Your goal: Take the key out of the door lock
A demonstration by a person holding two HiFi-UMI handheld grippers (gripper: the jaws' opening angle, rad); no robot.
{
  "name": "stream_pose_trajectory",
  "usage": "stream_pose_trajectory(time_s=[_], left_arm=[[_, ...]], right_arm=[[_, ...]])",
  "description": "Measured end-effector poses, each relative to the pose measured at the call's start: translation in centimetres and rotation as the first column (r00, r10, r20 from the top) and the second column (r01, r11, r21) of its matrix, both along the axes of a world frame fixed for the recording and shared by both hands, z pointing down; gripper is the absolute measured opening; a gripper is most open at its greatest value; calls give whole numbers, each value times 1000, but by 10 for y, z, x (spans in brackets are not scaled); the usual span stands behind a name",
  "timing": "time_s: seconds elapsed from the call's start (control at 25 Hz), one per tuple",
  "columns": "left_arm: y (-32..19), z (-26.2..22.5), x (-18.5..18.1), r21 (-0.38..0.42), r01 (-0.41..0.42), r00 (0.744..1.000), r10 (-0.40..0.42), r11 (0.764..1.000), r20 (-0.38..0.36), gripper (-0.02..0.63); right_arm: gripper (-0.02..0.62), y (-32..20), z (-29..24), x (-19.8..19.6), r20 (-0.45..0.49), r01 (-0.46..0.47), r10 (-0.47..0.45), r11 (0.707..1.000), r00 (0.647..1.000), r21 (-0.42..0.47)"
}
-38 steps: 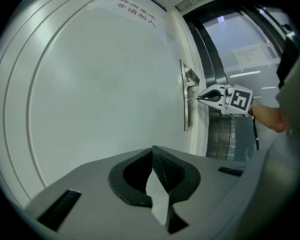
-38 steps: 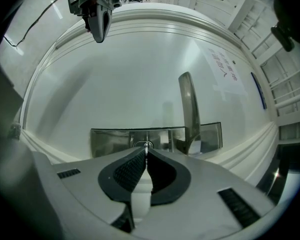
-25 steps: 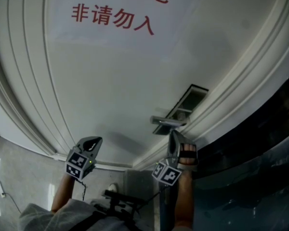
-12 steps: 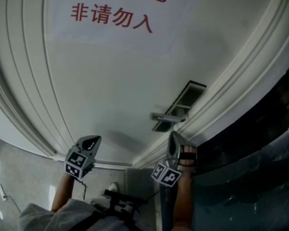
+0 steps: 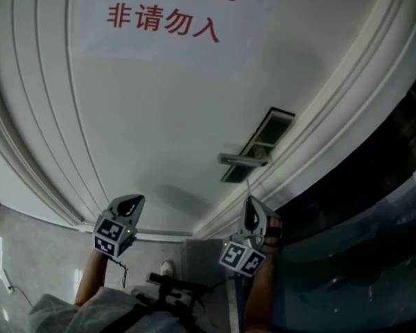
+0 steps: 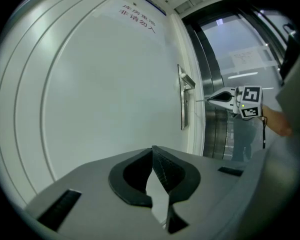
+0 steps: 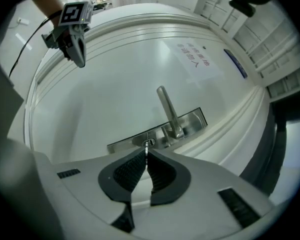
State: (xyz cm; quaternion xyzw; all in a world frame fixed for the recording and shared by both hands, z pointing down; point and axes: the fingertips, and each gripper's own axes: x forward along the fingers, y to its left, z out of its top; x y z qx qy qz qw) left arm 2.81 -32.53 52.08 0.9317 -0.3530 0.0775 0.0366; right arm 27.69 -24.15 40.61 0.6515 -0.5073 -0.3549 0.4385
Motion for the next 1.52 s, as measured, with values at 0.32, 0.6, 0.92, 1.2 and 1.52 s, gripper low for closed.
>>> stream_pose_trajectory(time_s=[0.32, 0.6, 0.92, 1.2, 1.52], left_arm=[[13, 3, -11, 7, -2, 1000, 2, 1000, 6, 5], [30, 3, -17, 2, -19, 1000, 19, 1000, -2, 5], [47, 1, -27, 18, -14, 1000, 13, 1000, 2, 5], [63, 0, -34, 31, -16, 1000, 16, 999, 1, 5], [76, -10, -35, 68, -23, 1000, 23, 997, 3, 5]], right_arm=[[21, 35, 1, -7, 321, -7, -13, 998, 947, 62], [21, 63, 22, -21, 572, 7, -57, 996, 818, 90], [21, 91, 31, -32, 739, -46, -54, 992, 671, 115], [21, 111, 36, -38, 828, -48, -98, 988, 552, 149], [21, 137, 51, -36, 875, -85, -101, 984, 473, 160]])
